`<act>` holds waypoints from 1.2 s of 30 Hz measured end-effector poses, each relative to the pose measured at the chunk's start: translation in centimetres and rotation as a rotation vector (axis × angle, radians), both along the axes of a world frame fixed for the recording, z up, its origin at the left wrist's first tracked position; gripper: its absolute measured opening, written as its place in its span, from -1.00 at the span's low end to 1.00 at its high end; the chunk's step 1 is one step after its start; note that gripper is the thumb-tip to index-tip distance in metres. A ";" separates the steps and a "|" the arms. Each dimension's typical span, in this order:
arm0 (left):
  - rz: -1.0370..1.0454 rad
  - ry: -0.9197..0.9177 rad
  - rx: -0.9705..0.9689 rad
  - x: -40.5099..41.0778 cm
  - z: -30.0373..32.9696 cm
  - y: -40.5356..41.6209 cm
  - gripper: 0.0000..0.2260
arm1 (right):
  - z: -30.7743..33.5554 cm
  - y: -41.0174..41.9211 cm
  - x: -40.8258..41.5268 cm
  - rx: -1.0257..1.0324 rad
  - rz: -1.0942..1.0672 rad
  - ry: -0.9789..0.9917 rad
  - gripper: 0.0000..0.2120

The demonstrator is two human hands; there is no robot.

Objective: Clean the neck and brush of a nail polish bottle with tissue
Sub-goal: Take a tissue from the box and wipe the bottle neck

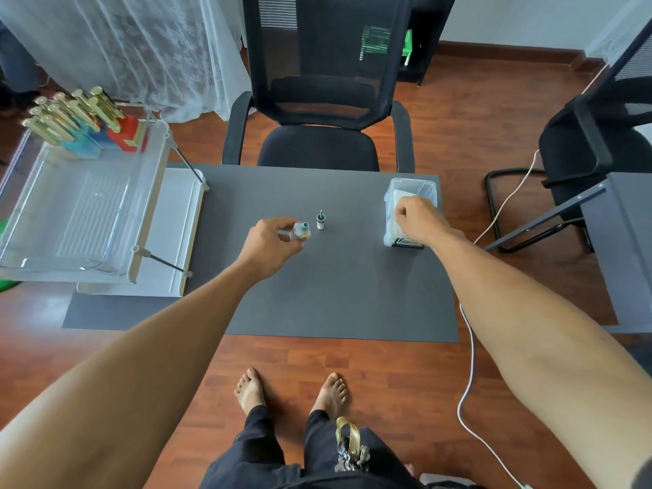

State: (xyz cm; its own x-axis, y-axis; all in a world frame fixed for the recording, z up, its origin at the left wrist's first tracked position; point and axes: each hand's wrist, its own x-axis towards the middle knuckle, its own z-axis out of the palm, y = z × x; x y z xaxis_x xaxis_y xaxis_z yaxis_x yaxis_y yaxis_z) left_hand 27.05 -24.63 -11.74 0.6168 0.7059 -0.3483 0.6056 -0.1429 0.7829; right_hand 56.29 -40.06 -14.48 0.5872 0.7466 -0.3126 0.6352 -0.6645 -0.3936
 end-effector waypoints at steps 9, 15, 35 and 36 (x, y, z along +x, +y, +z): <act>-0.003 0.004 0.024 -0.6 0.0 0.1 -0.79 | 0.7 -0.6 0.2 0.022 0.002 -0.005 -0.84; -0.010 -0.015 0.037 -0.4 0.2 0.1 -0.80 | 1.4 -1.2 0.0 0.120 -0.169 0.172 -0.85; 0.008 -0.105 0.069 0.0 4.5 1.1 -0.80 | 10.9 2.7 -3.4 0.554 -0.367 0.621 -0.71; 0.005 -0.119 0.075 0.0 5.1 1.6 -0.79 | 11.4 3.2 -4.3 0.563 -0.364 0.650 -0.72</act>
State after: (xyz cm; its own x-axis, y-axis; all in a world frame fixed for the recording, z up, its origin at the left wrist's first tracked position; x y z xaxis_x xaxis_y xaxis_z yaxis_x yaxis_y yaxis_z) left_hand 27.09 -23.05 -6.61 0.6469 0.7305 -0.2188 0.5097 -0.2008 0.8366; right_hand 52.03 -36.85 -3.12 0.6515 0.6925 -0.3098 -0.0327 -0.3823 -0.9234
